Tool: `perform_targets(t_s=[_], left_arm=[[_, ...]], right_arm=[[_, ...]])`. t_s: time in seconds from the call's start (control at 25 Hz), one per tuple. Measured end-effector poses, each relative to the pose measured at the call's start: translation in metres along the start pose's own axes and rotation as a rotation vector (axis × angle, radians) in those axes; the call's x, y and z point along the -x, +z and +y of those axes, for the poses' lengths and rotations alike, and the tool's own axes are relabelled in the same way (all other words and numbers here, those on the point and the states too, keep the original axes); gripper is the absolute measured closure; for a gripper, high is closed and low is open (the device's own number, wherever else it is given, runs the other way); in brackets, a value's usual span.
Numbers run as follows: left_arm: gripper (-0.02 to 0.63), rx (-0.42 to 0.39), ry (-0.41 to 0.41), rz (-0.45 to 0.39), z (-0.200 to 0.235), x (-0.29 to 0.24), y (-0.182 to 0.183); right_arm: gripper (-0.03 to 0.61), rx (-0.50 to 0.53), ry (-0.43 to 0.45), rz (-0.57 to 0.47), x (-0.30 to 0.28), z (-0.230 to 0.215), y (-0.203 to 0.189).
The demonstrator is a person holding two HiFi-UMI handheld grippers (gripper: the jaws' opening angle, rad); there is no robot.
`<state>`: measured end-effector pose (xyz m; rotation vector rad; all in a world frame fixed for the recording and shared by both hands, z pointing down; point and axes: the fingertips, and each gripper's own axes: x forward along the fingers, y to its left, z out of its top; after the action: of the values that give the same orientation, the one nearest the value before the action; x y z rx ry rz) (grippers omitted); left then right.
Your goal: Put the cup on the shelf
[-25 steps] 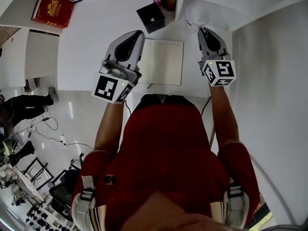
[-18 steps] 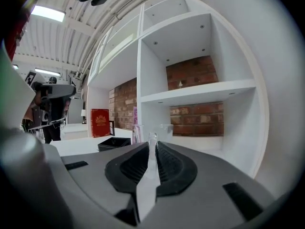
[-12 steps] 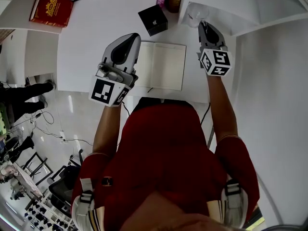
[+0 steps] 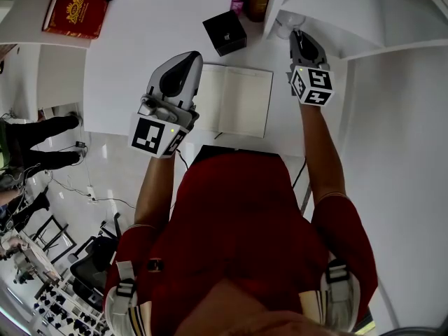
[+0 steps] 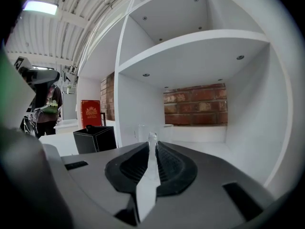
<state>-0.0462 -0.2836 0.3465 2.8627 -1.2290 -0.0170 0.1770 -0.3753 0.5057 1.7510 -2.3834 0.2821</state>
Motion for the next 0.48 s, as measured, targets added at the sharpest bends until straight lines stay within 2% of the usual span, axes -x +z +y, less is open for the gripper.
perform_targets(t_s=[0.48], left_arm=[[0.608,0.001,-0.006,0.014,0.004,-0.012,-0.003]], right_arm=[[0.551,-0.002,0.004,0.0,-0.015,-0.005,-0.009]])
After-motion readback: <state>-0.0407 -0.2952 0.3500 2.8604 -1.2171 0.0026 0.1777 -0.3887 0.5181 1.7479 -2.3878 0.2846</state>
